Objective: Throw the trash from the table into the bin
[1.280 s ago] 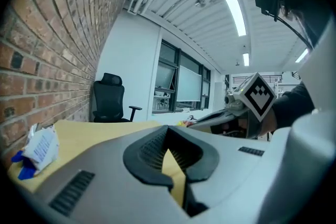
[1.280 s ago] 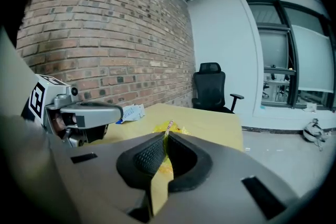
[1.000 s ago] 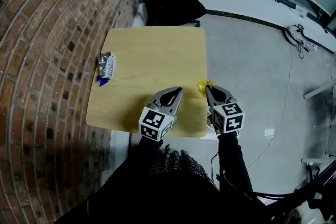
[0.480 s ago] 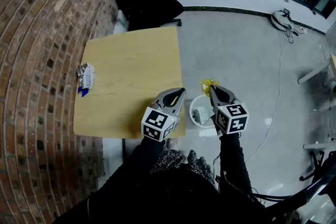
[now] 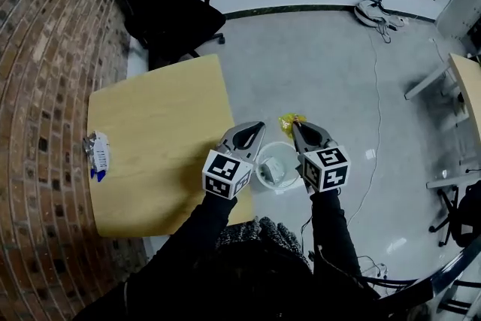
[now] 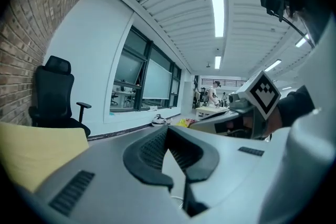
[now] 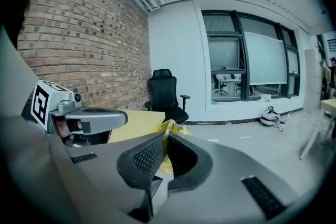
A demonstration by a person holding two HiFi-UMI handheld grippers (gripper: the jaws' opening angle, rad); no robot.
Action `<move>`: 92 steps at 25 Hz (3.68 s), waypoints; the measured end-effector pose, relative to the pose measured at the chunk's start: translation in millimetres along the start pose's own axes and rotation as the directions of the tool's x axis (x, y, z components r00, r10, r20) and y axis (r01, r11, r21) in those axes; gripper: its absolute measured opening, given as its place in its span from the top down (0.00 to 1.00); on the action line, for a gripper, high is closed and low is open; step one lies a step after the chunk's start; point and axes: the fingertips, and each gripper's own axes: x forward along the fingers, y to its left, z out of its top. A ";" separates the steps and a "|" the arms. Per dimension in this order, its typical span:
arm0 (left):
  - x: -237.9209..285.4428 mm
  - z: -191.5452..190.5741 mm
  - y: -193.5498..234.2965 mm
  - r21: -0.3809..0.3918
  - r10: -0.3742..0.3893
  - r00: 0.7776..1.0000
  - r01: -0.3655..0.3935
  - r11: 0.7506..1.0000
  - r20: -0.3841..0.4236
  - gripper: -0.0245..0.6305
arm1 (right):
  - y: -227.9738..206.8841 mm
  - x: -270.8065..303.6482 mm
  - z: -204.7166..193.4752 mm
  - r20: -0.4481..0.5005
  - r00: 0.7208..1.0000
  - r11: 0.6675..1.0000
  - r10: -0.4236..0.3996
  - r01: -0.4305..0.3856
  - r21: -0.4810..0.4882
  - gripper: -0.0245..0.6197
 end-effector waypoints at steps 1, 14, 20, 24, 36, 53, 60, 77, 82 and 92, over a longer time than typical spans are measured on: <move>5.1 1.2 0.9 -0.002 -0.013 1.000 0.013 1.000 0.002 0.95 | -2.1 0.6 2.2 0.005 1.000 1.000 -0.006 0.006 0.001 0.94; 36.1 -12.8 -4.5 -0.021 -0.017 0.999 0.016 1.000 -0.028 0.95 | -33.1 0.7 -20.3 -0.042 0.999 1.000 -0.013 0.014 0.005 0.94; 45.9 -22.0 -15.4 -0.036 0.074 0.996 -0.075 0.996 -0.041 0.96 | -56.2 -1.5 -33.2 -0.060 0.997 0.999 0.051 -0.052 -0.013 0.94; 62.6 -32.6 -32.4 -0.057 0.140 0.989 -0.142 0.988 -0.052 0.95 | -77.4 -9.2 -46.5 -0.080 0.991 0.994 0.104 -0.106 -0.024 0.94; 93.7 -63.7 -88.8 -0.122 0.260 0.962 -0.270 0.955 -0.087 0.95 | -103.7 -14.5 -78.5 -0.152 0.954 0.960 0.257 -0.271 -0.075 0.94; 126.1 -191.4 -62.0 -0.175 0.195 0.956 -0.235 0.956 -0.218 0.96 | -106.6 31.2 -201.9 -0.268 0.928 0.965 0.260 -0.260 0.037 0.94; 133.3 -263.6 -47.2 -0.216 0.195 0.942 -0.257 0.942 -0.272 0.96 | -108.0 62.3 -264.2 -0.320 0.914 0.968 0.250 -0.245 0.059 0.94; 138.6 -403.4 -23.7 -0.268 0.191 0.907 -0.303 0.914 -0.376 0.95 | -111.8 119.9 -398.2 -0.445 0.863 0.971 0.238 -0.221 0.090 0.94; 139.8 -409.6 -23.0 -0.278 0.191 0.905 -0.309 0.909 -0.381 0.95 | -114.8 126.4 -412.4 -0.459 0.854 0.970 0.243 -0.207 0.129 0.94; 141.4 -395.9 -34.1 -0.309 0.174 0.912 -0.298 0.903 -0.371 0.95 | -115.5 130.3 -418.2 -0.485 0.849 0.975 0.211 -0.146 0.167 0.65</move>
